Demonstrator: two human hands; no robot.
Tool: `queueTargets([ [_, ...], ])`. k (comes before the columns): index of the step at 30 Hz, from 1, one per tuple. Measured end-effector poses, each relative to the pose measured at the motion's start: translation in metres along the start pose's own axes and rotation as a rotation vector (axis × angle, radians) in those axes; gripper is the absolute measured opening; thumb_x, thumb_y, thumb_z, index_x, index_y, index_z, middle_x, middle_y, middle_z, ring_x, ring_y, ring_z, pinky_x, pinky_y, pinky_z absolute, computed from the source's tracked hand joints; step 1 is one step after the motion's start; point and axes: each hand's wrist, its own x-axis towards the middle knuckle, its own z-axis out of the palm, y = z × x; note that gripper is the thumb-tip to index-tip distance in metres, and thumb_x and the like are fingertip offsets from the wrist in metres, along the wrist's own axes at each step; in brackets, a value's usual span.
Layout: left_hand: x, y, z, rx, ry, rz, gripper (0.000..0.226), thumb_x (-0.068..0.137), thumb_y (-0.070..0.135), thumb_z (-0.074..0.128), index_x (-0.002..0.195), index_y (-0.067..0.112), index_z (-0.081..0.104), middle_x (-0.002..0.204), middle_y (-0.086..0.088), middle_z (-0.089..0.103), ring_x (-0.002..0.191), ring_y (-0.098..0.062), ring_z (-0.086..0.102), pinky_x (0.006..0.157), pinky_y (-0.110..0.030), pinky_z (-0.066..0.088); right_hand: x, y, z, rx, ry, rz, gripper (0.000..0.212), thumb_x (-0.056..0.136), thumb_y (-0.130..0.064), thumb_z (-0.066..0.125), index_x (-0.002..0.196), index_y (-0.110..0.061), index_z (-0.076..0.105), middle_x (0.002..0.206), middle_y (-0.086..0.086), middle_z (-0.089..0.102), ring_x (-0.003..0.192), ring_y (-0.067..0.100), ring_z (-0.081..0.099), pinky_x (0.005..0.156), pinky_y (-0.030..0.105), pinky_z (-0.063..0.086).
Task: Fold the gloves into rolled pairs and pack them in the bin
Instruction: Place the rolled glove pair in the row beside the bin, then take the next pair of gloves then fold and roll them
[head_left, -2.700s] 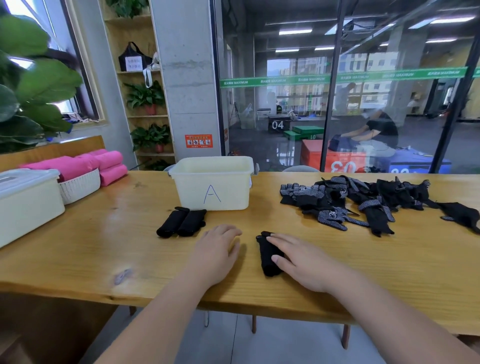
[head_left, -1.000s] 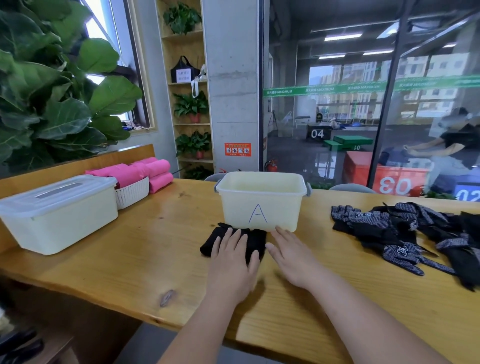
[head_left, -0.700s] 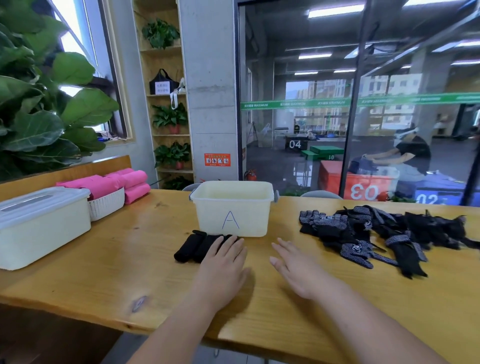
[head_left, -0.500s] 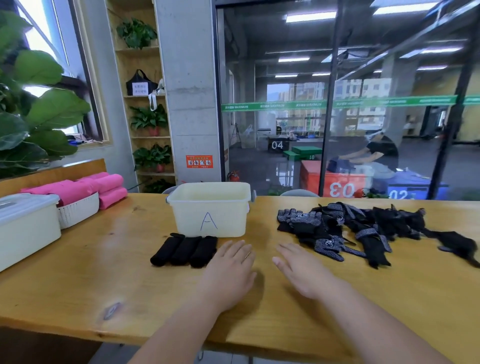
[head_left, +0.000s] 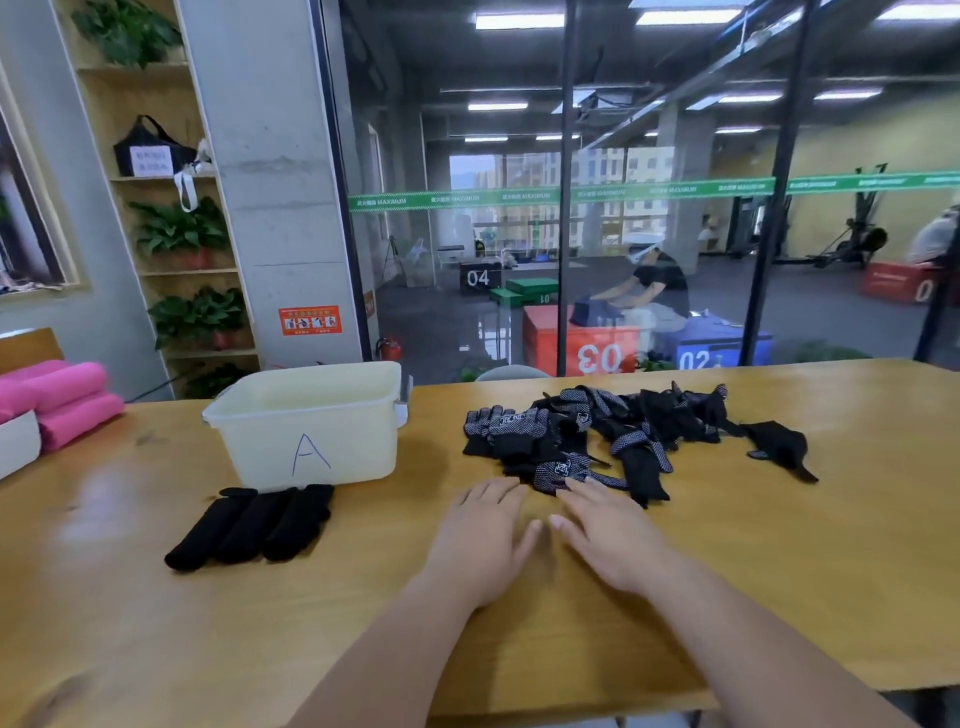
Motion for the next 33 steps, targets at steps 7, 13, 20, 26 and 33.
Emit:
queueTargets([
  [7,0.011,0.003,0.027,-0.116,-0.041,-0.132,0.061,0.108,0.057,0.033,0.160,0.027,0.040,0.168,0.007,0.035,0.156,-0.015,0.027,0.128,-0.039,0.021,0.016,0.024,0.008,-0.043,0.068,0.011,0.069,0.108,-0.065,0.023,0.167,-0.029,0.024,0.175,-0.012,0.016,0.162,0.010,0.008,0.132,0.041,0.011],
  [13,0.012,0.003,0.028,-0.101,-0.062,-0.151,0.061,0.108,0.056,0.033,0.161,0.027,0.036,0.171,0.007,0.028,0.159,-0.015,0.019,0.129,-0.041,0.020,0.024,0.025,0.024,0.009,0.127,-0.024,0.063,0.107,-0.063,0.030,0.161,-0.032,0.038,0.168,-0.015,0.032,0.156,0.009,0.026,0.130,0.038,0.018],
  [20,0.011,0.005,0.028,-0.125,-0.055,-0.093,0.063,0.107,0.056,0.036,0.165,0.030,0.031,0.173,0.011,0.022,0.161,-0.010,0.009,0.131,-0.039,0.015,0.018,0.020,0.019,0.036,0.319,-0.054,0.026,0.102,-0.053,0.047,0.106,-0.035,0.066,0.104,-0.019,0.059,0.094,0.007,0.057,0.093,0.031,0.050],
  [26,0.009,0.007,0.028,-0.164,0.061,-0.035,0.039,0.104,0.048,0.047,0.125,0.027,0.072,0.118,0.011,0.063,0.122,-0.016,0.055,0.115,-0.033,0.037,0.014,0.022,0.021,-0.018,0.446,0.016,0.032,0.100,-0.045,0.050,0.082,-0.027,0.068,0.083,-0.011,0.059,0.076,0.011,0.056,0.077,0.035,0.051],
  [33,0.006,0.007,0.026,-0.251,0.052,0.060,0.028,0.101,0.040,0.054,0.120,0.028,0.071,0.136,0.016,0.062,0.126,-0.009,0.054,0.111,-0.028,0.040,0.013,0.027,0.021,-0.016,0.463,0.216,0.026,0.101,-0.044,0.054,0.116,-0.030,0.070,0.125,-0.009,0.064,0.125,0.017,0.053,0.107,0.039,0.045],
])
